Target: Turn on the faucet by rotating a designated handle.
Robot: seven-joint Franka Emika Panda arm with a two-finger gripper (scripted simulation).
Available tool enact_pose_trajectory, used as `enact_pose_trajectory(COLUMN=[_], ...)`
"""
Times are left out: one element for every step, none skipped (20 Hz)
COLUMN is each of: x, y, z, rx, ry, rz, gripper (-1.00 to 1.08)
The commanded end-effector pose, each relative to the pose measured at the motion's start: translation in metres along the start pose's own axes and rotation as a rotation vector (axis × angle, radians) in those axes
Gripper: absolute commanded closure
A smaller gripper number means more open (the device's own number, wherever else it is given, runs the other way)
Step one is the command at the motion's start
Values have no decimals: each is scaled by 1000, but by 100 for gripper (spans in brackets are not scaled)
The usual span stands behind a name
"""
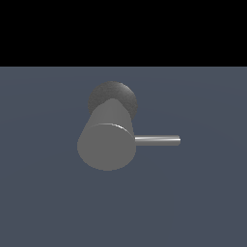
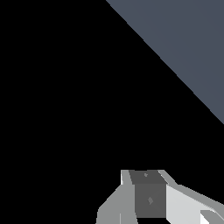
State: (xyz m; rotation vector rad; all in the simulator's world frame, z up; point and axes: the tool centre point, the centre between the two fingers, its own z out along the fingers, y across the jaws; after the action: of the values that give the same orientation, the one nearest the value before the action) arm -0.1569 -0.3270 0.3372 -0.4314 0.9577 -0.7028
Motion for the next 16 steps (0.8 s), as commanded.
enact_pose_trajectory(x=[19, 25, 31, 36, 40, 44, 47, 49, 51, 51, 52, 51, 50, 49, 47, 45], y=[31, 44, 57, 71, 86, 100, 115, 130, 146, 161, 176, 190, 203, 216, 228, 238], z=[-13, -18, -23, -29, -34, -40, -46, -51, -57, -63, -68, -74, -79, -84, -88, -93], rx=[0, -2, -5, -10, -16, -22, -30, -39, -50, -61, -72, -84, -95, -107, -119, -130], ry=[73, 101, 128, 156, 183, 209, 236, 262, 288, 312, 336, 357, 377, 396, 413, 429], rz=[87, 122, 157, 192, 228, 264, 300, 337, 373, 409, 444, 477, 508, 538, 565, 591], gripper=[108, 108, 108, 108, 108, 108, 108, 108, 108, 108, 108, 108, 108, 108, 108, 108])
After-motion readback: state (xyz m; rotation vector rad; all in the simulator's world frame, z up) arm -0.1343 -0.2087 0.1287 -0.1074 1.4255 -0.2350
